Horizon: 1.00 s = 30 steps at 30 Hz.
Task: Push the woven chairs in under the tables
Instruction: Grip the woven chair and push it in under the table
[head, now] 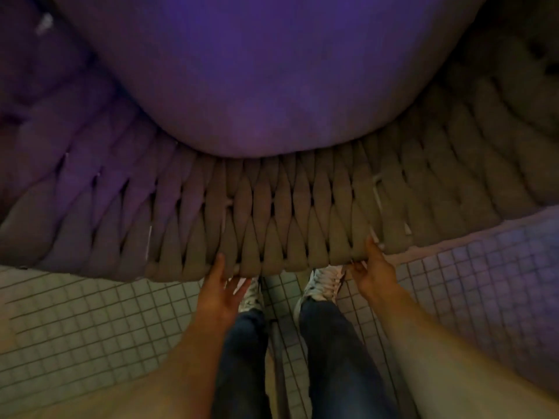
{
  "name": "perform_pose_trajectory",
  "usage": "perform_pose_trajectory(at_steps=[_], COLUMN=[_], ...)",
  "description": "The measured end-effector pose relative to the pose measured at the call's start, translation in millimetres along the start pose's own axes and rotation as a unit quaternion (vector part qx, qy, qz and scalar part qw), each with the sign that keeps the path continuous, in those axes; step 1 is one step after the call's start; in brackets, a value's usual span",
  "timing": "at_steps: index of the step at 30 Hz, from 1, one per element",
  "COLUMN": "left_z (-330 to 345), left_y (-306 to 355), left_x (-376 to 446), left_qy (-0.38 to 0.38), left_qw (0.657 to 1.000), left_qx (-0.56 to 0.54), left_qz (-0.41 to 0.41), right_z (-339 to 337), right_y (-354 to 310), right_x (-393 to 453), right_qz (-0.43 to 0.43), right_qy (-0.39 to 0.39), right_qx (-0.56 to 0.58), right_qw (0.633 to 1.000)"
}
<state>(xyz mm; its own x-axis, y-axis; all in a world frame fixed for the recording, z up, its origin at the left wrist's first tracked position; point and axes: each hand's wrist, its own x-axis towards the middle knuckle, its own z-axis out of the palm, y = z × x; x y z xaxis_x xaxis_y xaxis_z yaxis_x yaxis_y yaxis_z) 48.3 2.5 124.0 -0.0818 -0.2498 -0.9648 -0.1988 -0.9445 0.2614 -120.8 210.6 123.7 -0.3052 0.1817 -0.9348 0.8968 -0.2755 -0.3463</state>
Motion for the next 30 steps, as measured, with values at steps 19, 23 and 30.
perform_pose_trajectory(at_steps=[19,23,30], left_z=[50.3,82.6,143.3], left_y=[99.5,130.2,200.7], left_x=[-317.0,-322.9,-322.7], left_qy=[0.218,0.252,0.231], left_qw=[0.976,0.966,0.964], left_qx=[-0.011,-0.009,-0.011], left_qz=[0.021,0.055,0.128], right_z=[-9.8,20.5,90.3], right_y=[-111.6,-133.8,-184.3], right_x=[-296.2,-300.7,-299.9], right_qz=[0.048,-0.019,-0.095], right_qy=[0.118,0.093,0.018], right_qx=[0.016,0.021,0.041], right_qw=[0.992,0.995,0.995])
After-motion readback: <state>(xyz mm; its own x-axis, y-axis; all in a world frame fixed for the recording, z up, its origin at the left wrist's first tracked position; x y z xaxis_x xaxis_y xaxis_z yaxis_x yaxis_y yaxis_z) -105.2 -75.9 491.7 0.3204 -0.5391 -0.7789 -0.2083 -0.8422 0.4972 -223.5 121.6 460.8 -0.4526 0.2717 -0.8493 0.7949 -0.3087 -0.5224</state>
